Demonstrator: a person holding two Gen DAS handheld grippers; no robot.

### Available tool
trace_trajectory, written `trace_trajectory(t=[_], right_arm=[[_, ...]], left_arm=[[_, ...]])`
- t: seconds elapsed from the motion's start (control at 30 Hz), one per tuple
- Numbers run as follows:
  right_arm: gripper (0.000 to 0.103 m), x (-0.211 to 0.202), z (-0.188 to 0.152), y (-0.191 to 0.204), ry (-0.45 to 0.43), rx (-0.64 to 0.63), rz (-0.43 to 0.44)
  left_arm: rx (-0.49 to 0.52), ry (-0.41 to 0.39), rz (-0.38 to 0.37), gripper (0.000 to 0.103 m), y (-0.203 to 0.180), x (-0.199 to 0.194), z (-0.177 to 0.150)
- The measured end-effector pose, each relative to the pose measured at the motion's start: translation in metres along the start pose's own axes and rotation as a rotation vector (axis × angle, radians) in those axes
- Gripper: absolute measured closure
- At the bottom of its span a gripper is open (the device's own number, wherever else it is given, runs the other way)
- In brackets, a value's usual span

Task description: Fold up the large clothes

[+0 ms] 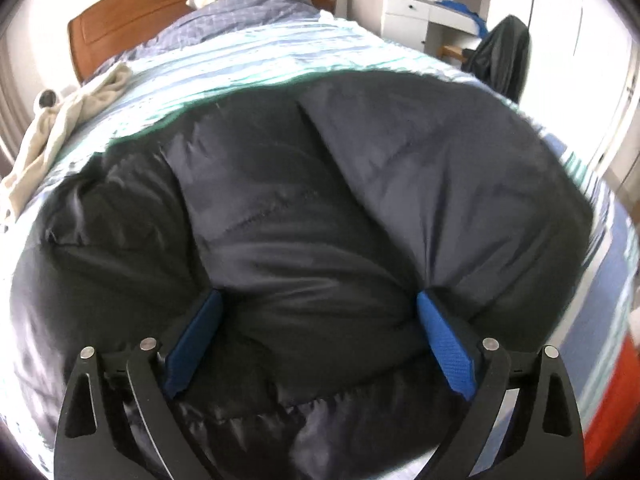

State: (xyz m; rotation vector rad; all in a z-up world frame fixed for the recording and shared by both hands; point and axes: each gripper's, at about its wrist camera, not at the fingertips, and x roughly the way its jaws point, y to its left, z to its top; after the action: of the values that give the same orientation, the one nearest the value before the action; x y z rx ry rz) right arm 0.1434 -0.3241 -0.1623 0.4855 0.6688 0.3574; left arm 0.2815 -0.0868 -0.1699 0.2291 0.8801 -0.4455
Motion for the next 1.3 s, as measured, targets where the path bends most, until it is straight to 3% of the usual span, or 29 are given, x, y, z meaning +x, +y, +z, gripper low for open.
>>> trace_trajectory(t=[0.17,0.33,0.43,0.6,0.83,0.93,1.03,1.1,1.2,1.3], right_arm=[[0.042,-0.003,-0.001,0.001,-0.019,0.022,0.019],[0.042,-0.005,-0.006,0.007,-0.008,-0.01,0.016],[0.042,-0.001,-0.009,0.006,0.011,-0.009,0.026],[0.042,0.01,-0.006,0.004,0.029,0.011,0.03],[0.037,0.005,-0.003,-0.023,0.011,0.096,-0.074],[0.036,0.0,-0.004,-0.042,0.002,0.174,-0.087],[0.032,-0.001,0.003,-0.059,-0.022,0.257,-0.09],[0.019,0.006,0.009,-0.075,-0.031,0.348,-0.084],[0.019,0.017,0.022,-0.094,-0.026,0.462,-0.051],[0.019,0.0,0.066,-0.107,-0.147,0.406,-0.102]], left_arm=[[-0.004,0.002,0.002,0.003,0.002,0.011,0.002],[0.026,0.004,-0.027,0.008,-0.004,-0.023,0.001],[0.094,-0.004,0.02,0.007,-0.017,-0.02,-0.018],[0.1,-0.026,0.05,0.004,-0.023,-0.007,-0.026],[0.098,0.006,0.061,0.005,-0.027,-0.039,-0.027],[-0.003,-0.013,0.026,0.005,-0.012,-0.06,-0.016],[-0.119,-0.038,0.045,0.005,0.015,-0.066,0.01],[-0.158,-0.036,0.089,0.005,0.029,-0.056,0.03],[-0.125,0.005,0.135,0.005,0.032,-0.027,0.049],[-0.074,0.056,0.181,0.006,0.028,0.003,0.051]])
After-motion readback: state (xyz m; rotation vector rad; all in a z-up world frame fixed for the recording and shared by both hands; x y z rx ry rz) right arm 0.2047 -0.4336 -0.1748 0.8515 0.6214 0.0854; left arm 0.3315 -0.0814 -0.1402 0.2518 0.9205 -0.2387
